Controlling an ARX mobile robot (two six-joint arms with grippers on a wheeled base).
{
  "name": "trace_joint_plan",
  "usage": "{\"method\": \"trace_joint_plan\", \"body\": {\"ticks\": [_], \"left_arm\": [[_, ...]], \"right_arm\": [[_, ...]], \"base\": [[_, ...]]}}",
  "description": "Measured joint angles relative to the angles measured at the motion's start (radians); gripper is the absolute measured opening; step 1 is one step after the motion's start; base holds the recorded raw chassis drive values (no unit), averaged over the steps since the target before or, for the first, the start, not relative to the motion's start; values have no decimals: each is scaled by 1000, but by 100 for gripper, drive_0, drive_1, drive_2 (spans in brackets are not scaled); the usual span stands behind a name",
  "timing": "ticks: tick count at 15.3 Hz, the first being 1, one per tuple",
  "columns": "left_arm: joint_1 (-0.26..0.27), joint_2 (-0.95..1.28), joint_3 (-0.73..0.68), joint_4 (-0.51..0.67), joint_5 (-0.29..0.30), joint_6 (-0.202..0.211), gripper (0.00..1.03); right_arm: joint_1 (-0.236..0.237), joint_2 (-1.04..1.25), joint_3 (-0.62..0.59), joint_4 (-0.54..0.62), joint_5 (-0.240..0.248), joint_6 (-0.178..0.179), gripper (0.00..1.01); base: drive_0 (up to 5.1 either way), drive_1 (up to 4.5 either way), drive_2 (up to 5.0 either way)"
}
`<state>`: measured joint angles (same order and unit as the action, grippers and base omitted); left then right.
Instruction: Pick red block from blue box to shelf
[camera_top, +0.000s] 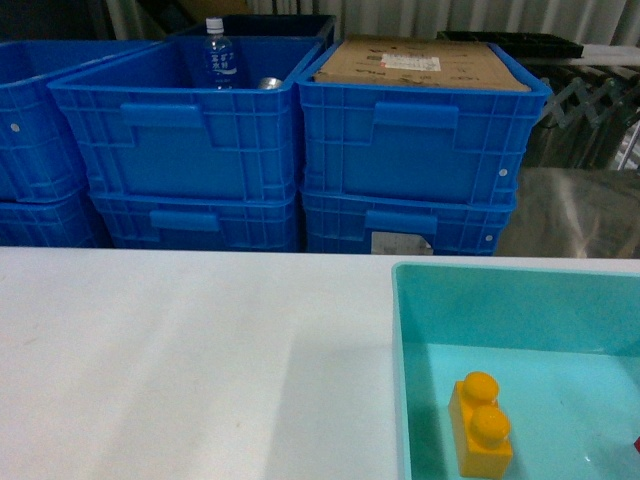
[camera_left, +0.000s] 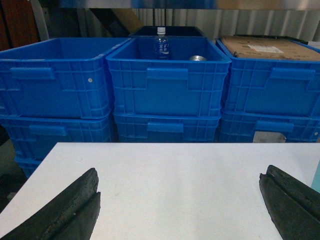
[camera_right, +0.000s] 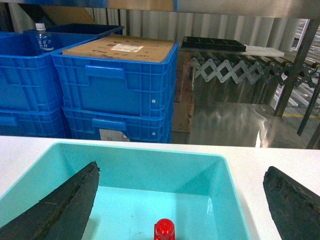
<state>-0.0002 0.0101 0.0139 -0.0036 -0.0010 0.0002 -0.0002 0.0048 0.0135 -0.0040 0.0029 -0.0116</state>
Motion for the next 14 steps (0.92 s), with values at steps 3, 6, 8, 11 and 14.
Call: {"method": "trace_joint_plan", "body": {"ticks": [3,6,8,11,14], "left_arm": [[0,0,0,0,0,0,98],[0,0,0,0,0,0,98],[0,0,0,0,0,0,98],[0,0,0,0,0,0,98],[0,0,0,0,0,0,98]], "right_arm": [[0,0,0,0,0,0,98],[0,0,0,0,0,0,98],[0,0,0,0,0,0,98],[0,0,0,0,0,0,98],[0,0,0,0,0,0,98]], "base": [[0,0,0],[0,0,0],[0,0,0],[0,0,0],[0,0,0]]}}
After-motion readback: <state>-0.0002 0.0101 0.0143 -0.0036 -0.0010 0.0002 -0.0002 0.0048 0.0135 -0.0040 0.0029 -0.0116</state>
